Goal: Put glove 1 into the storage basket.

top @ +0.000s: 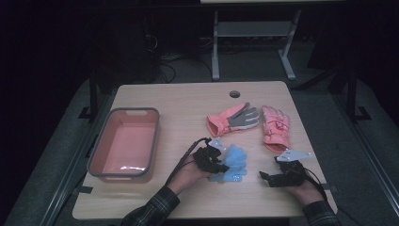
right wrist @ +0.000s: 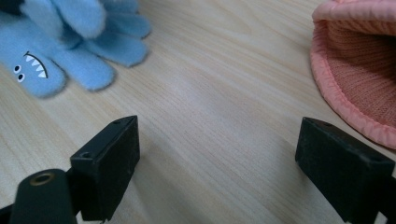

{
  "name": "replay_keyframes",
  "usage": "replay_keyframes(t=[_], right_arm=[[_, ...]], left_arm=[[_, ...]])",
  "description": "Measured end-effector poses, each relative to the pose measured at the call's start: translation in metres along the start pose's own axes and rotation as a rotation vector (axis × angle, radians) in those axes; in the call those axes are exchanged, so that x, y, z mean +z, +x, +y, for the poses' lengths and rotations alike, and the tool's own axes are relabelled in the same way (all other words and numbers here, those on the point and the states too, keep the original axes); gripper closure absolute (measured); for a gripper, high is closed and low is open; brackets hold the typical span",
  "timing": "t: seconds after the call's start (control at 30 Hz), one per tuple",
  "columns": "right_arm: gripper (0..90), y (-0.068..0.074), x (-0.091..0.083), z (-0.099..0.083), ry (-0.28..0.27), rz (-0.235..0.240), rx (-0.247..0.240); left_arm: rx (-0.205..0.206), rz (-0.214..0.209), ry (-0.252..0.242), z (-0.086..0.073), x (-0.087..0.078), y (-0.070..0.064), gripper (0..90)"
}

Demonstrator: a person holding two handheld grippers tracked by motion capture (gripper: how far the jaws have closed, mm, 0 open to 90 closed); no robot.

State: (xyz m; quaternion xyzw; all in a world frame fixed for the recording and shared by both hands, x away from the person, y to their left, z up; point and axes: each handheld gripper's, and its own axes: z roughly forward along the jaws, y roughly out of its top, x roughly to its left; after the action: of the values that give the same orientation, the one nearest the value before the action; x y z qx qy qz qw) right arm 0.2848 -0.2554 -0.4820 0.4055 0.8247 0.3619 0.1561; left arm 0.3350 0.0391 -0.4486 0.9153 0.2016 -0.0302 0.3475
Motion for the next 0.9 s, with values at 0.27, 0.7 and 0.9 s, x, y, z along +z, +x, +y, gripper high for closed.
replay_keyframes(t=[0.27, 0.7, 0.9], right_arm=[[13.5, 0.0, 0.0, 0.0, 0.0, 0.0, 0.0], [13.4, 0.0, 0.0, 0.0, -0.001, 0.001, 0.0], [13.4, 0.0, 0.0, 0.0, 0.0, 0.0, -0.001]], left_arm=[[0.027, -0.038, 0.045, -0.004, 0.01, -0.001, 42.3], [0.161, 0.042, 0.034, -0.008, 0.012, -0.018, 63.4], [0.101, -0.02, 0.022, -0.009, 0.012, -0.012, 77.9]])
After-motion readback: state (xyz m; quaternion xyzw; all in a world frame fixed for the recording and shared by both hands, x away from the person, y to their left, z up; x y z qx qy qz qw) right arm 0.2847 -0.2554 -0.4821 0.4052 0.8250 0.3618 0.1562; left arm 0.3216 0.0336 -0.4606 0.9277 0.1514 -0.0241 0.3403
